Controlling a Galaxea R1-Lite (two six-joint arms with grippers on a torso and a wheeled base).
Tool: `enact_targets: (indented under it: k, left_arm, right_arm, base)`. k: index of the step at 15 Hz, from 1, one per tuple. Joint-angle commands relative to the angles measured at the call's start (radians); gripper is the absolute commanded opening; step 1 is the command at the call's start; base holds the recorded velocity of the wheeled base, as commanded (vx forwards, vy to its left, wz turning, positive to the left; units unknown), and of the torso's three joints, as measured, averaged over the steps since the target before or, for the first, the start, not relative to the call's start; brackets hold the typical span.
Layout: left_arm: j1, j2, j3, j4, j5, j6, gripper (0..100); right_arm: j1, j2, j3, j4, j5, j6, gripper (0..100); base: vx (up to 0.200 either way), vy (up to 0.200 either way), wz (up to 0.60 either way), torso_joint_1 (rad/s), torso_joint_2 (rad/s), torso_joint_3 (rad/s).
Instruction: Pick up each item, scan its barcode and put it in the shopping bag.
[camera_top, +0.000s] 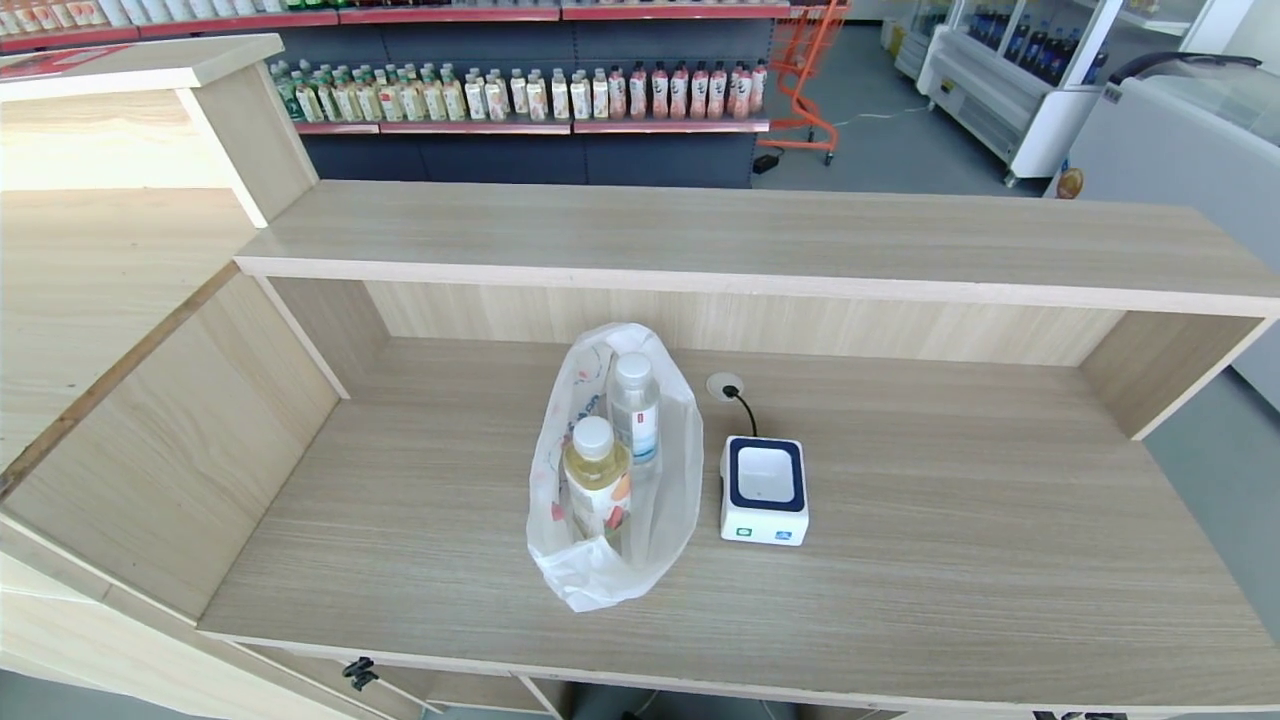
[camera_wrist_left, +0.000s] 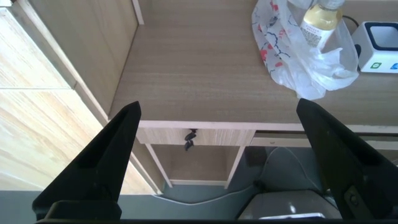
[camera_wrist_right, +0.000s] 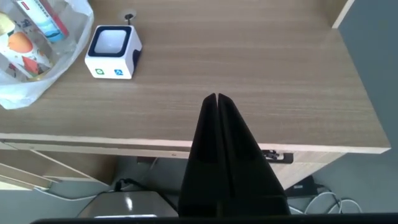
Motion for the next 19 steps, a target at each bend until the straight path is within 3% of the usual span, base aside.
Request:
enact_targets:
  k: [1, 3, 19]
  left_arm:
    - [0.001, 0.007, 0.000, 0.000, 0.000, -0.001, 100]
    - [0.001, -0.008, 0.000, 0.000, 0.000, -0.001, 100]
    - [0.001, -0.010, 0.000, 0.000, 0.000, -0.003, 100]
  right_arm:
    - [0.001, 0.005, 0.000, 0.000, -0.001, -0.001, 0]
    - [0.001, 0.005, 0.000, 0.000, -0.001, -0.001, 0]
    - [0.001, 0.005, 0.000, 0.000, 0.001, -0.001, 0]
  base:
    - [0.000, -0.200, 0.00, 0.007, 0.01, -0.002]
    - [0.000, -0.200, 0.00, 0.010, 0.00, -0.002]
    - [0.013, 0.000, 0.00, 0.001, 0.00, 0.000]
